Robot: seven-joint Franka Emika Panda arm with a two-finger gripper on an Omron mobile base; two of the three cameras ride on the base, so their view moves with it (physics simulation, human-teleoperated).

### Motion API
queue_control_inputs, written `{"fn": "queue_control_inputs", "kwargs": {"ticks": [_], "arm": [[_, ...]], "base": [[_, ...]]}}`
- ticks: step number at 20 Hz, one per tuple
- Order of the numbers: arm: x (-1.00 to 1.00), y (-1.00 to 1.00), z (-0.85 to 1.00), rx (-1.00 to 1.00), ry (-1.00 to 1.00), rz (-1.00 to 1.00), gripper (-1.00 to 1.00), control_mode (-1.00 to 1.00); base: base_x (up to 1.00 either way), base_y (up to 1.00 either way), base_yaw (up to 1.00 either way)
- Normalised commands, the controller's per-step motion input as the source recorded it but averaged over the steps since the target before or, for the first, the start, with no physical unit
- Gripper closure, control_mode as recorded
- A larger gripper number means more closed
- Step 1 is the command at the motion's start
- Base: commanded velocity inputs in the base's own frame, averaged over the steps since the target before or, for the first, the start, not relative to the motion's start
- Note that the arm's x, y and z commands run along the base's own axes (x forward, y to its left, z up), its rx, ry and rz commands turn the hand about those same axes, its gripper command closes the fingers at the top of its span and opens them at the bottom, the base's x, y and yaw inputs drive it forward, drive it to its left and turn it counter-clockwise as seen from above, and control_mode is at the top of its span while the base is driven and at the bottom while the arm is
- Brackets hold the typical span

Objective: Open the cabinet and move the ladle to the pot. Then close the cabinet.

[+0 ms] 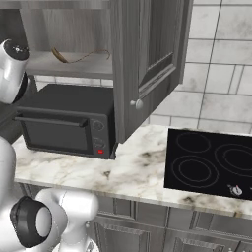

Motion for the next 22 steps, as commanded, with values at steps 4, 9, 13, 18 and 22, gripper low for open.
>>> {"fn": "queue_control_inputs", "kwargs": {"ticks": [4, 9, 13, 18, 22], "arm": [[0.06, -0.52, 0.00, 0.00, 0.00, -0.13, -1.00, -1.00], [0.06, -0.53, 0.00, 0.00, 0.00, -0.13, -1.00, -1.00], [0.03, -0.40, 0.00, 0.03, 0.00, -0.13, -1.00, -1.00], [0.06, -0.28, 0.02, 0.03, 0.00, -0.13, -1.00, -1.00], [0.19, -0.21, 0.12, 0.06, 0.00, -0.12, -1.00, -1.00]], "base": [[0.00, 0.00, 0.00], [0.00, 0.00, 0.00], [0.00, 0.00, 0.00], [0.00, 0.00, 0.00], [0.00, 0.00, 0.00]]}}
